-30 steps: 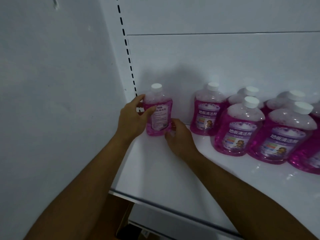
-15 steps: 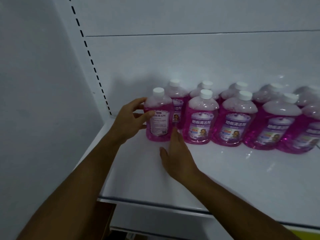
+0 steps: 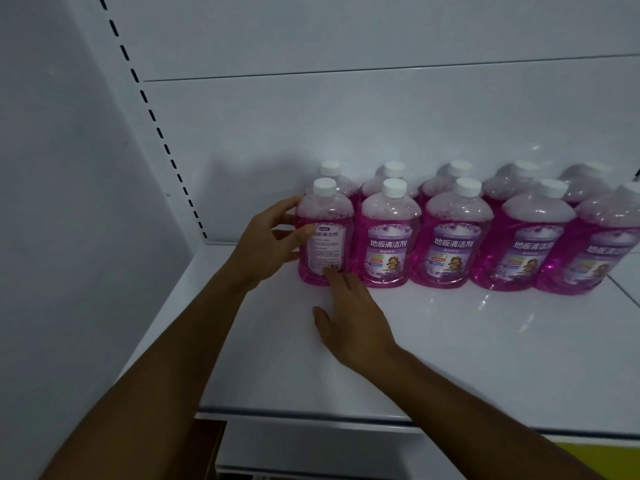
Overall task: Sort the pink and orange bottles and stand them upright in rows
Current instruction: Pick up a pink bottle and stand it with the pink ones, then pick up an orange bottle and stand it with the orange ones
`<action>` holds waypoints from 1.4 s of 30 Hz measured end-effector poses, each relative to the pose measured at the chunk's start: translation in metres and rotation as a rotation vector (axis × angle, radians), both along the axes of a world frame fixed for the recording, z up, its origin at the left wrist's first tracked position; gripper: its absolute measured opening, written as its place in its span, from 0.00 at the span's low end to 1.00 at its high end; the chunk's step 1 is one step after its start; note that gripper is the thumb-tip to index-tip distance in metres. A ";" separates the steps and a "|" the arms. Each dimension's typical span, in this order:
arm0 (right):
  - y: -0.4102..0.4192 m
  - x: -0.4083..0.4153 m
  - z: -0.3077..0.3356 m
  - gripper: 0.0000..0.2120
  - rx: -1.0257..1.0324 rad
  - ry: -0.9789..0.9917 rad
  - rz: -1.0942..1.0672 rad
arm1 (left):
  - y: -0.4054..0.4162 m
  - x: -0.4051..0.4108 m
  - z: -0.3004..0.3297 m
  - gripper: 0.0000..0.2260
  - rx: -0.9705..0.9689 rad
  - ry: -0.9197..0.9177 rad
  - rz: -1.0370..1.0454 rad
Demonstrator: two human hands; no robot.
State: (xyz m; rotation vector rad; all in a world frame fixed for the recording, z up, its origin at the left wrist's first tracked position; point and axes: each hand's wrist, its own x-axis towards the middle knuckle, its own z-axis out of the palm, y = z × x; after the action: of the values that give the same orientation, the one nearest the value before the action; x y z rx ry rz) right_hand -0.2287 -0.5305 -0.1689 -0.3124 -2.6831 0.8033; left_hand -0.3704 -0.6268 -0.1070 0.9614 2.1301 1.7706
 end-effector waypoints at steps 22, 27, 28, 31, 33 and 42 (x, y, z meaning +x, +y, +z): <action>0.026 0.014 0.001 0.24 0.152 -0.023 -0.012 | -0.016 0.023 -0.026 0.18 -0.156 0.571 0.276; 0.045 0.049 0.012 0.26 0.229 -0.034 -0.068 | 0.000 0.060 -0.001 0.21 -0.199 0.688 0.162; 0.052 0.063 0.015 0.26 0.262 -0.036 -0.078 | 0.006 0.072 0.005 0.22 -0.226 0.704 0.154; 0.076 0.112 0.022 0.32 0.326 -0.076 -0.121 | 0.027 0.109 0.018 0.23 -0.320 0.694 0.150; 0.097 0.156 0.026 0.35 0.338 -0.126 -0.169 | 0.046 0.143 0.026 0.25 -0.364 0.701 0.123; 0.200 0.377 0.038 0.36 0.330 -0.231 -0.435 | 0.194 0.326 0.034 0.29 -0.353 0.757 -0.146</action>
State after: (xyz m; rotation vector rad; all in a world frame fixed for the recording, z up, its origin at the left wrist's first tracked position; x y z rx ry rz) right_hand 0.1487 -0.3308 -0.1312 -0.9083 -2.7373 0.2018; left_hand -0.0442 -0.4326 -0.0728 1.8152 2.5584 0.9771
